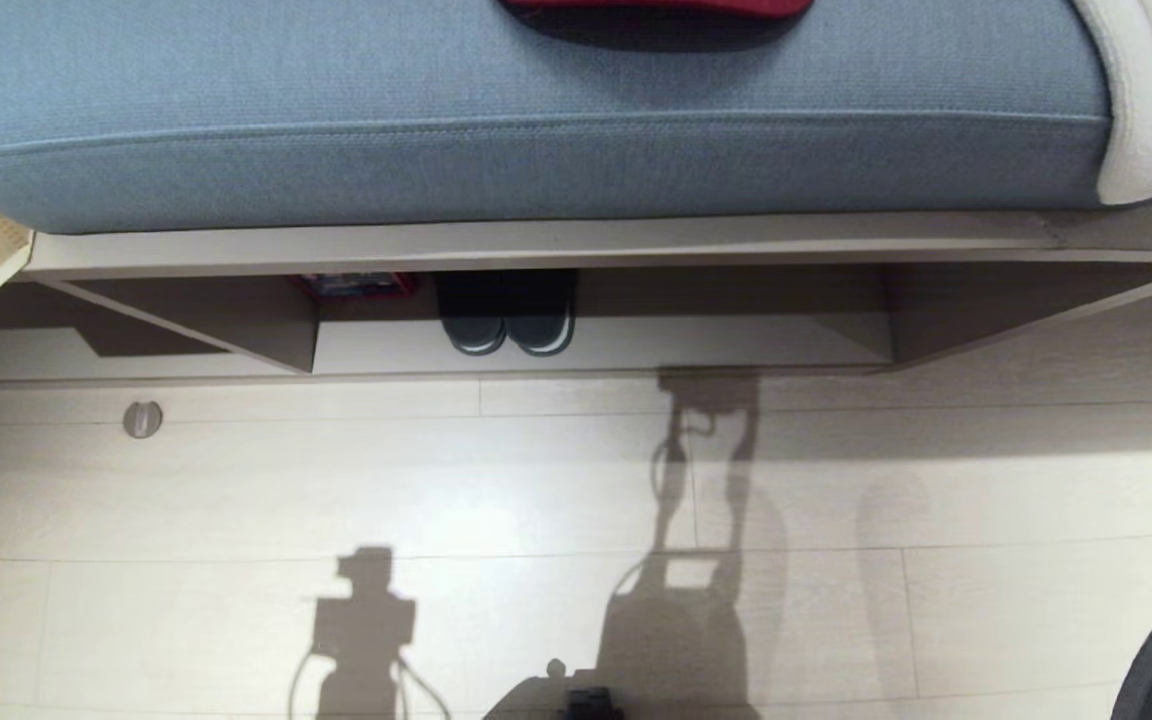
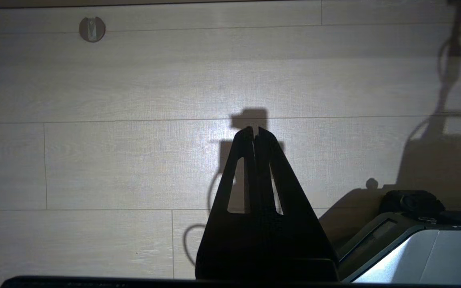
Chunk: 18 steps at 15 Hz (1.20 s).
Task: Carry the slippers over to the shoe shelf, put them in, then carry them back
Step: Place the slippers into the shoe cabinet
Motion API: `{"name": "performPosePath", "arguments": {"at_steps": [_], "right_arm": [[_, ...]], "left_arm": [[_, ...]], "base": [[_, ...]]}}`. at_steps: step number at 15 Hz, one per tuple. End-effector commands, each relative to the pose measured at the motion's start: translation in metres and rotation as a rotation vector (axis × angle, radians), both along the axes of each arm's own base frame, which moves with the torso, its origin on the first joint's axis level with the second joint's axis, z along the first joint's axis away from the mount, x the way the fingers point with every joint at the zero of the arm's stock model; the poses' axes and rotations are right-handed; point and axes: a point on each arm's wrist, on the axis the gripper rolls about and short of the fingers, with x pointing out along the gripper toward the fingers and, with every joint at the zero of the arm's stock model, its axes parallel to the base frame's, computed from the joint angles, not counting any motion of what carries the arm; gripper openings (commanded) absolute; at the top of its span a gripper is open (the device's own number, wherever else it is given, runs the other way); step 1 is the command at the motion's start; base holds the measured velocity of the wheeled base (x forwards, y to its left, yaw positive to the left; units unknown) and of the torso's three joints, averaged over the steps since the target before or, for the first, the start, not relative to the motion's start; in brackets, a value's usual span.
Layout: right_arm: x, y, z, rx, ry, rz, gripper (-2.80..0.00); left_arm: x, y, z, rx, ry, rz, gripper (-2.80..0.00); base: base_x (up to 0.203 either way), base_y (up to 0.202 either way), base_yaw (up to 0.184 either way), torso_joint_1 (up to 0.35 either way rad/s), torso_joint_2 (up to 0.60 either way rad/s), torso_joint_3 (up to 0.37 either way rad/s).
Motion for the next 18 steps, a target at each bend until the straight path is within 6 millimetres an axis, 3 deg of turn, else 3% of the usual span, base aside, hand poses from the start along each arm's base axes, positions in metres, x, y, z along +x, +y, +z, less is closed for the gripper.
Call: {"name": "performPosePath", "arguments": {"at_steps": [1,18], "right_arm": [[0.0,0.0,0.0,-0.001,-0.001,-0.001,-2.8],[-0.0001,-0.0002,0.0,0.005,-0.002,-0.007,-2.8]], "left_arm": [[0.0001,0.0,0.0,-0.001,0.001,0.001,-2.8],[0.0001,0.0,0.0,-0.001,0.001,0.0,-2.8]], "base": [[0.0,0.0,0.0,0.0,0.0,-0.195],[0.0,0.0,0.0,0.004,0.0,-0.196]]}}
